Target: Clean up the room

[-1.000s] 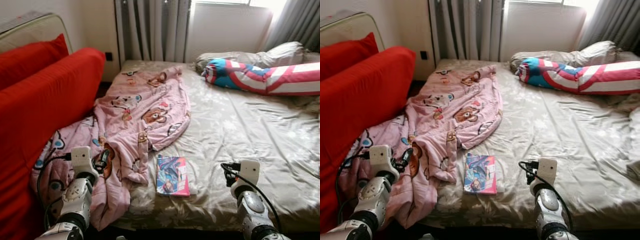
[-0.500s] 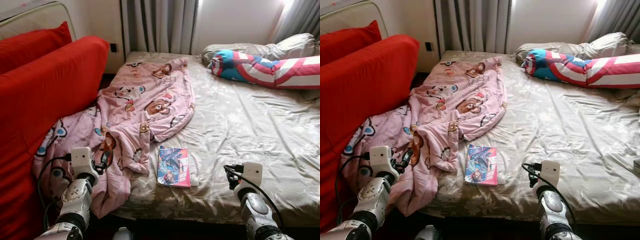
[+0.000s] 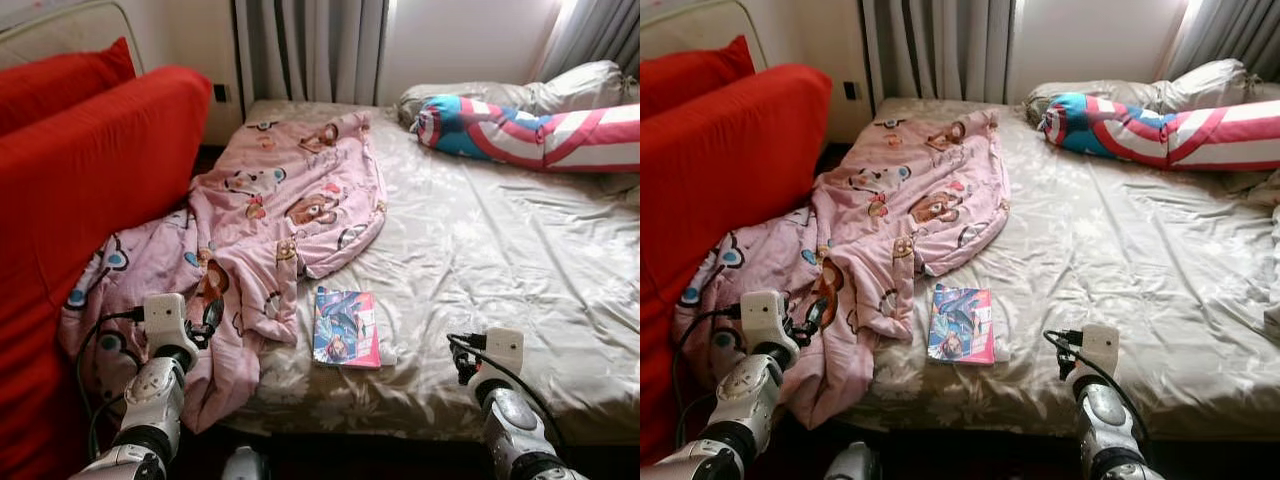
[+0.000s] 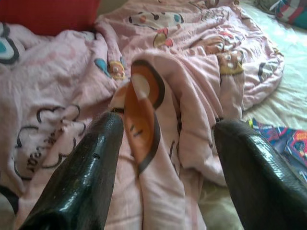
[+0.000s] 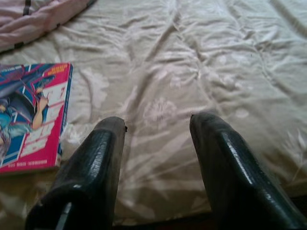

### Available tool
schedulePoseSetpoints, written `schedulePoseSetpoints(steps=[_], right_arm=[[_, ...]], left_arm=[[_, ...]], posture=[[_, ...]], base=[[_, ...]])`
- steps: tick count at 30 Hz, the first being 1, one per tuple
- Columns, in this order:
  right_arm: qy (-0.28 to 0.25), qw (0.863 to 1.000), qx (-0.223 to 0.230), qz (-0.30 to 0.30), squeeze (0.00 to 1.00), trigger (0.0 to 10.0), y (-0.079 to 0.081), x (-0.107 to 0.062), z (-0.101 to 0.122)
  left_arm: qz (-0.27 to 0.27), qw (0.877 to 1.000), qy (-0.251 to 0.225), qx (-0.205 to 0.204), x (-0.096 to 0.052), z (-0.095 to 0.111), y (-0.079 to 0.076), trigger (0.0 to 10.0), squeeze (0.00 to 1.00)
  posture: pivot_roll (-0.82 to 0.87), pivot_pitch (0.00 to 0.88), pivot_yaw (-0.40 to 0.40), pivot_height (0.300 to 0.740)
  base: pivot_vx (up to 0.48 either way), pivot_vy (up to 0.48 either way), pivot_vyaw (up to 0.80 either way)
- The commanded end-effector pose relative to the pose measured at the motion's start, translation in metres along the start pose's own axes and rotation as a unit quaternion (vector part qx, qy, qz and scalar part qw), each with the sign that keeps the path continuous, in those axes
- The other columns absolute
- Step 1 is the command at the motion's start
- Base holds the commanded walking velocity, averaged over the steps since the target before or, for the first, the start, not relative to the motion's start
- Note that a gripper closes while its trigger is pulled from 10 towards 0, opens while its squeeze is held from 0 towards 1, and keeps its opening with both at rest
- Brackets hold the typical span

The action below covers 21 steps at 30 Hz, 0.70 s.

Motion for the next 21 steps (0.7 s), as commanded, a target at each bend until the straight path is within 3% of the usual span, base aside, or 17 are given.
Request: schedulePoseSetpoints(steps=[1, 9, 15, 21], right_arm=[[0.001, 1.0, 0.002, -0.005, 0.0, 10.0, -0.0031, -0.0012, -0.0019], [0.0, 1.0, 0.007, -0.005, 0.0, 10.0, -0.0049, -0.0017, -0.0018], [0.006, 1.0, -0.017, -0.004, 0.0, 10.0, -0.0081, -0.0026, -0.0028], [0.0, 1.0, -0.012, 0.011, 0.0, 10.0, 0.0009, -0.0011, -0.0017]], left_arm=[[-0.002, 1.0, 0.008, 0.0, -0.0014, -0.0035, -0.0006, 10.0, 0.0], [-0.001, 1.0, 0.01, 0.001, -0.0009, -0.003, 0.0005, 10.0, 0.0], [-0.003, 1.0, 0.012, 0.003, -0.0006, -0.0032, 0.0006, 10.0, 0.0], [-0.004, 1.0, 0.015, 0.002, -0.0005, -0.0036, 0.0005, 10.0, 0.0]], posture=[[-0.03, 0.0, -0.048, 0.616], [-0.03, 0.01, -0.047, 0.616], [-0.03, 0.014, -0.044, 0.616], [-0.03, 0.02, -0.042, 0.616]], base=[[0.0, 0.0, 0.0], [0.0, 0.0, 0.0], [0.0, 0.0, 0.0], [0.0, 0.0, 0.8]])
Point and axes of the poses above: a point about 5 cm out from each wrist's last joint towards the gripper, its own x axis pointing out of the wrist towards the gripper, its own z axis along the axis of the wrist's last joint, y = z × x, the point moved 2 cm from there along x, pointing out of the wrist towards the gripper, and after that the axes turned 13 degrees about x, right-handed, at the moved point
